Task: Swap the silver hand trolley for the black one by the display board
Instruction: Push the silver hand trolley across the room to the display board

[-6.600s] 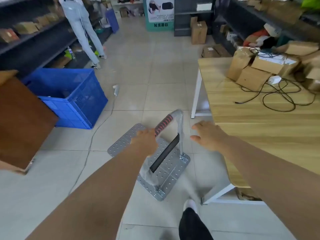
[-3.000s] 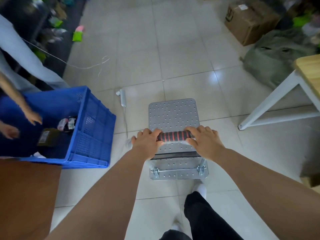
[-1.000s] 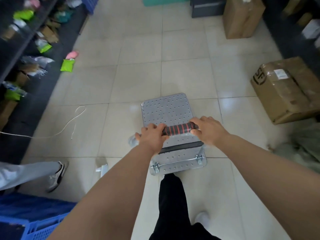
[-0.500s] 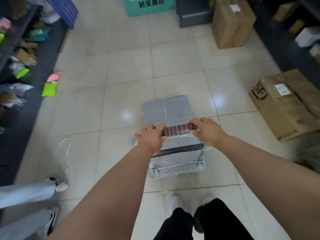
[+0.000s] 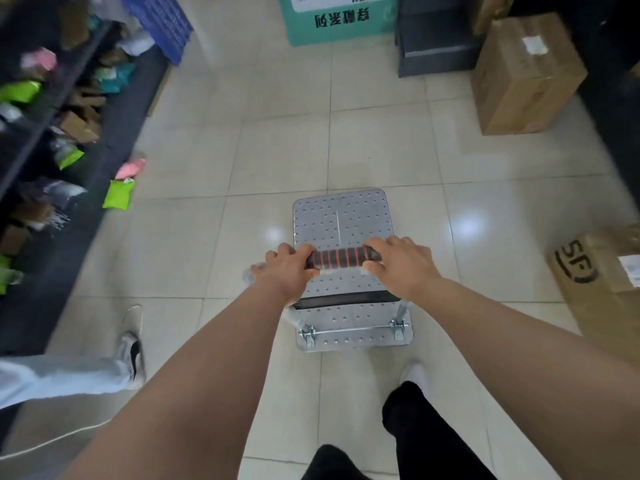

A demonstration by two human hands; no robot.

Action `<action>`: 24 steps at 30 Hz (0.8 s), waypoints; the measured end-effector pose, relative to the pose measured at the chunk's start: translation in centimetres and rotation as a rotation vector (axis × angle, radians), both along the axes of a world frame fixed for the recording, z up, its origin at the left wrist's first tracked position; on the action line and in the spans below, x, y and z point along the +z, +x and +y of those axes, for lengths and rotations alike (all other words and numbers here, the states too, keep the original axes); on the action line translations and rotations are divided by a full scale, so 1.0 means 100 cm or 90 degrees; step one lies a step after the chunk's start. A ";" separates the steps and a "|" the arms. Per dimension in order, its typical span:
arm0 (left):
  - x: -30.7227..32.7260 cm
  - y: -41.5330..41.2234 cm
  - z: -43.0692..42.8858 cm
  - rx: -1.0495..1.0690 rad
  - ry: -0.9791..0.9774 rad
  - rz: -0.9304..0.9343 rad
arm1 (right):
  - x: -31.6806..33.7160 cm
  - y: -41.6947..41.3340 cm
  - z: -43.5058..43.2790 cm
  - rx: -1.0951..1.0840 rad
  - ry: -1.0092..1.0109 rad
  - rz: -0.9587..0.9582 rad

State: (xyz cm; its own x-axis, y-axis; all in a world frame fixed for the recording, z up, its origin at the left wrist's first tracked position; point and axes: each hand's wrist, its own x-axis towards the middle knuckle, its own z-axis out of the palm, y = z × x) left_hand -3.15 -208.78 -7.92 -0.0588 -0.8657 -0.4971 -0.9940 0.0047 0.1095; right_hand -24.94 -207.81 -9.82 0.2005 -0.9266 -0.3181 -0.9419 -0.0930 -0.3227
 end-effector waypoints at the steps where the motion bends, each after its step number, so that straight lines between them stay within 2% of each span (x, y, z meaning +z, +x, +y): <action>1: -0.001 -0.005 -0.017 0.012 -0.002 0.006 | 0.001 -0.006 -0.020 0.006 0.006 -0.002; 5: -0.008 -0.026 -0.083 0.057 -0.020 0.055 | 0.002 -0.025 -0.094 -0.004 -0.006 -0.021; 13: -0.013 -0.040 -0.240 0.050 -0.016 0.115 | 0.007 -0.037 -0.255 -0.030 0.030 -0.015; 24: -0.010 -0.007 -0.448 -0.037 0.007 0.081 | 0.000 -0.003 -0.436 -0.100 0.032 -0.009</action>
State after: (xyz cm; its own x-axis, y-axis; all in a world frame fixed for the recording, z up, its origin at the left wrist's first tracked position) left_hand -3.89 -253.54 -8.92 -0.1712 -0.8536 -0.4920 -0.9702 0.0593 0.2348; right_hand -25.27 -251.38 -9.82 0.0594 -0.9301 -0.3625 -0.9387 0.0714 -0.3372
